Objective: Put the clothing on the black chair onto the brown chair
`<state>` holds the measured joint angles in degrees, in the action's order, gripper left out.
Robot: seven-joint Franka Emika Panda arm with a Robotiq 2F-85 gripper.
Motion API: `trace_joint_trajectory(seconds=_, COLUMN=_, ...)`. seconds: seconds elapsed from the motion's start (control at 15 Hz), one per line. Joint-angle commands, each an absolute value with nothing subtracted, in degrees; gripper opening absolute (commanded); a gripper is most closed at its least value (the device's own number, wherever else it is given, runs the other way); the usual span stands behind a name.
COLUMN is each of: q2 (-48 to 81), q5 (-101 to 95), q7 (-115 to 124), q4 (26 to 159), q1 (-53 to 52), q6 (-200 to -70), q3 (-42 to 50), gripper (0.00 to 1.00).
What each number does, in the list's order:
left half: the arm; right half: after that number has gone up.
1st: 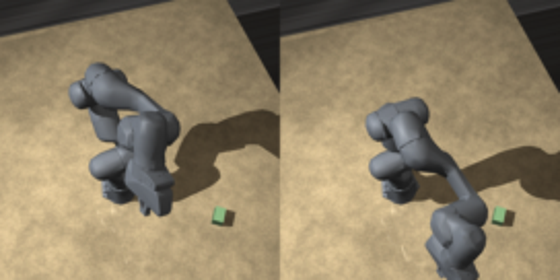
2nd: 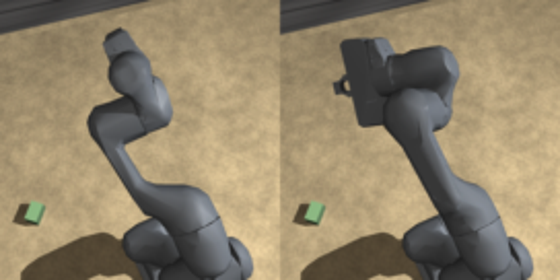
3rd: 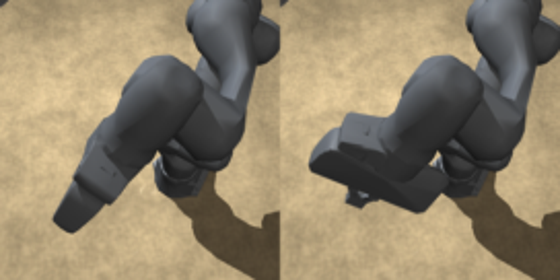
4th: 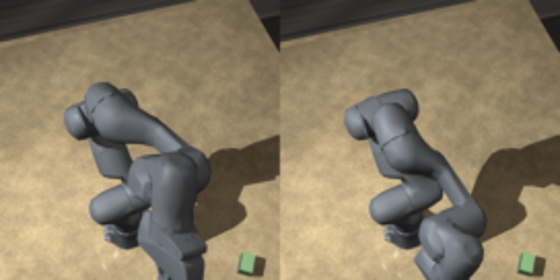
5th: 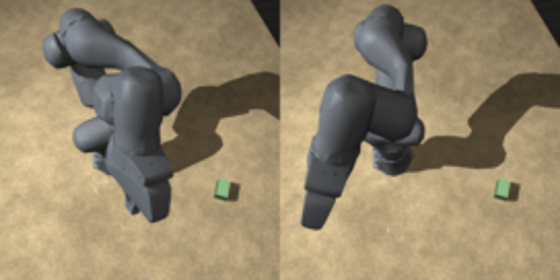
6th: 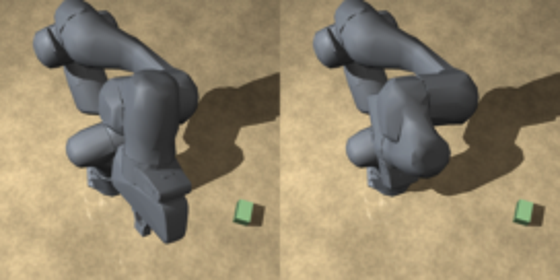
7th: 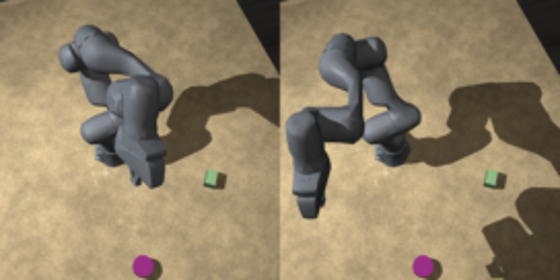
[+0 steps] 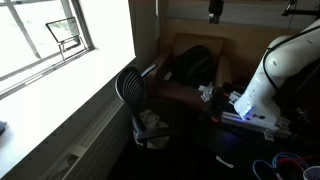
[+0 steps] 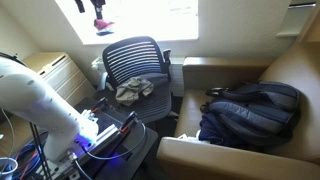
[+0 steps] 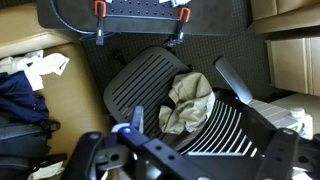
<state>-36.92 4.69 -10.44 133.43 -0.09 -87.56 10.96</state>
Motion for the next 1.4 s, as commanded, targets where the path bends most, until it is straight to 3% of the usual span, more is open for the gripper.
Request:
trace_joint_trajectory(seconds=0.0, q2=-36.7, q5=5.2, q7=-11.1, q4=133.3, q1=1.2, q6=-87.4, q3=10.0, gripper=1.00)
trace_joint_trajectory(seconds=0.4, q2=-37.3, q5=4.0, q7=-10.6, q4=135.1, q1=2.3, q6=-88.2, q3=10.2, gripper=1.00)
trace_joint_trajectory(seconds=0.67, q2=-38.9, q5=0.1, q7=-5.1, q4=147.5, q1=6.3, q6=-106.9, q3=10.3, gripper=1.00)
trace_joint_trajectory(seconds=0.93, q2=-31.7, q5=3.7, q7=4.1, q4=154.7, q1=6.8, q6=-124.9, q3=8.5, gripper=1.00)
trace_joint_trajectory(seconds=1.13, q2=-20.9, q5=11.1, q7=8.7, q4=154.5, q1=3.4, q6=-126.8, q3=7.2, gripper=1.00)
trace_joint_trajectory(seconds=1.2, q2=-27.5, q5=7.9, q7=6.2, q4=154.6, q1=5.7, q6=-123.9, q3=7.5, gripper=1.00)
trace_joint_trajectory(seconds=1.33, q2=-22.3, q5=10.1, q7=7.8, q4=154.8, q1=4.4, q6=-125.6, q3=6.5, gripper=1.00)
